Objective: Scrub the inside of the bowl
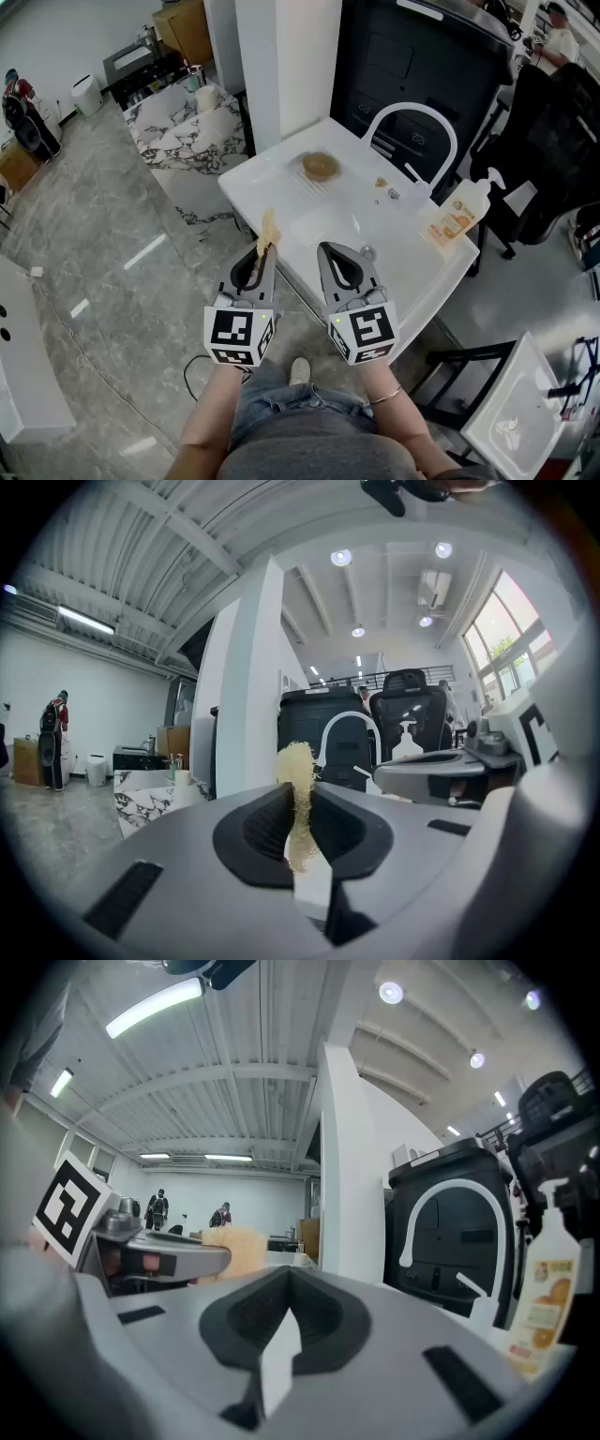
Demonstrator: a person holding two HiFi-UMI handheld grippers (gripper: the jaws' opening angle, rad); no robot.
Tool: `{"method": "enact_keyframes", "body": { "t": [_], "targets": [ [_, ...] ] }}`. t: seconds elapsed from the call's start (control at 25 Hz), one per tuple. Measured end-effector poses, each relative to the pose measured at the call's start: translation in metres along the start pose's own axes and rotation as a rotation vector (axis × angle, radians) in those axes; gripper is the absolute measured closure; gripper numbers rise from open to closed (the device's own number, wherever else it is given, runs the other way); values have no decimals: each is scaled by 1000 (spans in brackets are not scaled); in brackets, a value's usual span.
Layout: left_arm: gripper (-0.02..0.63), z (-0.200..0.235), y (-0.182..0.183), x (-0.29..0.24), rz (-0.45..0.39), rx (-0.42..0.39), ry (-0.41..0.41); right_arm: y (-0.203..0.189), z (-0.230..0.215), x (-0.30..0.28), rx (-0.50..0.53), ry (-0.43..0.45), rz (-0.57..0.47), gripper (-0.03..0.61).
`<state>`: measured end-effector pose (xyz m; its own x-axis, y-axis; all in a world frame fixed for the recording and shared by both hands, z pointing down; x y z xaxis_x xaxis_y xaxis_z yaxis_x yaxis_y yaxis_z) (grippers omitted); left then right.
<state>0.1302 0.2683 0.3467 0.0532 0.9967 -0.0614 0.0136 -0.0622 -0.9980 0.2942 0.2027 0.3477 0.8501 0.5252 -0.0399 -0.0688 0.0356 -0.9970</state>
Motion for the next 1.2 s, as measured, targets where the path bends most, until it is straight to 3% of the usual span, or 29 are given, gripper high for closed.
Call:
{"method": "enact_keyframes", "body": {
  "t": [0.64,0.96,1.2],
  "targets": [
    [569,4,3,-22,-5,-33,-12,-3,-15,-17,-22,9,-16,568],
    [569,39,-6,-68,2,-20,-40,-13,-24,-64,-9,-23,28,568],
    [569,83,-13,-117,20,4,-115,-23,-29,-119,5,-68,72,568]
  ]
}}
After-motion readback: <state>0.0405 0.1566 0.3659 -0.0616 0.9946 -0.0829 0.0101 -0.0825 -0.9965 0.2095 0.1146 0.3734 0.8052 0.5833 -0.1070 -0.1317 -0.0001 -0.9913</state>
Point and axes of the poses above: the fingertips, and each gripper's own axes: x backward along the fingers, z to its left, y out of its top, the point moved 9 cm from there along x, backward along the fingers, and after that the axes turned 5 degrees about y, right-handed, at the moved point
